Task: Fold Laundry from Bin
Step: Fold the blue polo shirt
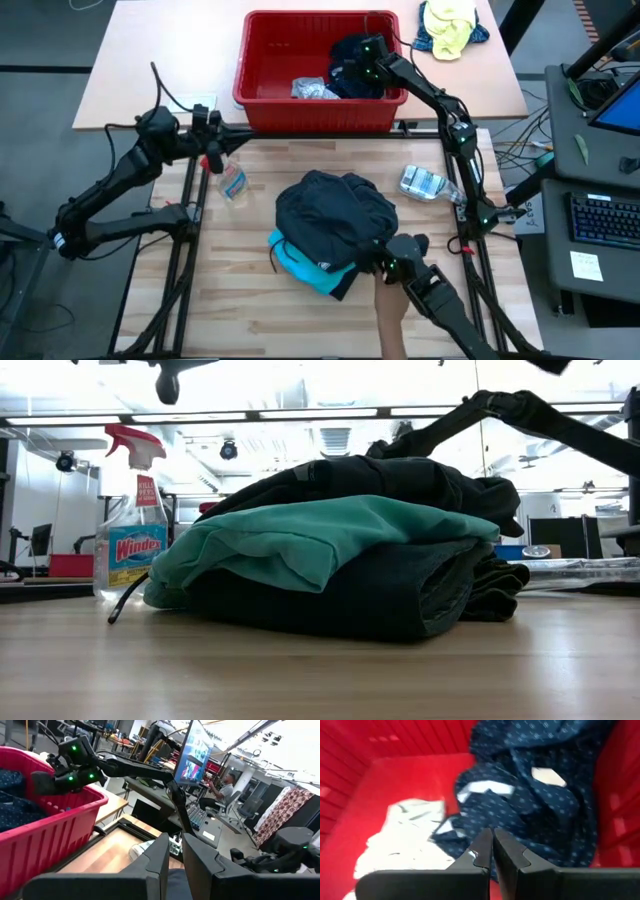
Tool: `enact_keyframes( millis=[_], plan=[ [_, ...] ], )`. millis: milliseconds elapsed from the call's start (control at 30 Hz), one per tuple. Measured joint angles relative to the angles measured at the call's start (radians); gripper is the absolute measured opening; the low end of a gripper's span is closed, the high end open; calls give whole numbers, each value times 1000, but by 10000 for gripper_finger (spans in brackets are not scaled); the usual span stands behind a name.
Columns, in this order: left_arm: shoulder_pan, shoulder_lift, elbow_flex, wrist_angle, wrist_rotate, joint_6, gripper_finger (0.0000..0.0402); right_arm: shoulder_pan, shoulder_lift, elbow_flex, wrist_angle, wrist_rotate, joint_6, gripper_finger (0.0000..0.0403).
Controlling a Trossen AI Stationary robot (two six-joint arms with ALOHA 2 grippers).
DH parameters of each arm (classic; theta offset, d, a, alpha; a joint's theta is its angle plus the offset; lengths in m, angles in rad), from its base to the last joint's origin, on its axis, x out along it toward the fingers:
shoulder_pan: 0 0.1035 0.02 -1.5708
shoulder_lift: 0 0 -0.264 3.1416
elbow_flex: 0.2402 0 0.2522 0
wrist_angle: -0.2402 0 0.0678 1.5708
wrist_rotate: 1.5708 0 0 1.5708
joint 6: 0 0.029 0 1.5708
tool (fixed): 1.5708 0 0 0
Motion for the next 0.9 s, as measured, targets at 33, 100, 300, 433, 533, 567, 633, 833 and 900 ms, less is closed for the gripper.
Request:
enact_keyframes(
  millis=[33,100,300,433,533,567,633,833,900],
  plan=[
    [0,2,0,0,-2,-4,38,-6,0,-13,17,-1,-11,10],
    [0,5,0,1,-24,-9,38,-17,0,-37,63,-4,-39,16],
    [0,16,0,4,-111,-35,38,-58,-1,-101,201,-6,-82,69],
    [0,35,0,-9,-168,-45,38,-80,-2,-128,259,-45,-117,119],
    [0,61,0,-13,-213,-51,38,-81,0,-120,250,-123,-123,152],
    [0,70,0,-13,-226,-51,38,-78,0,-114,255,-138,-130,161],
    [0,89,0,-12,-244,-51,38,-64,0,-107,306,-152,-153,176],
    [0,140,0,-8,-248,-98,38,-35,1,-79,506,-168,-178,200],
    [0,152,0,-7,-248,-122,38,-33,11,-52,521,-166,-184,201]
  ],
)
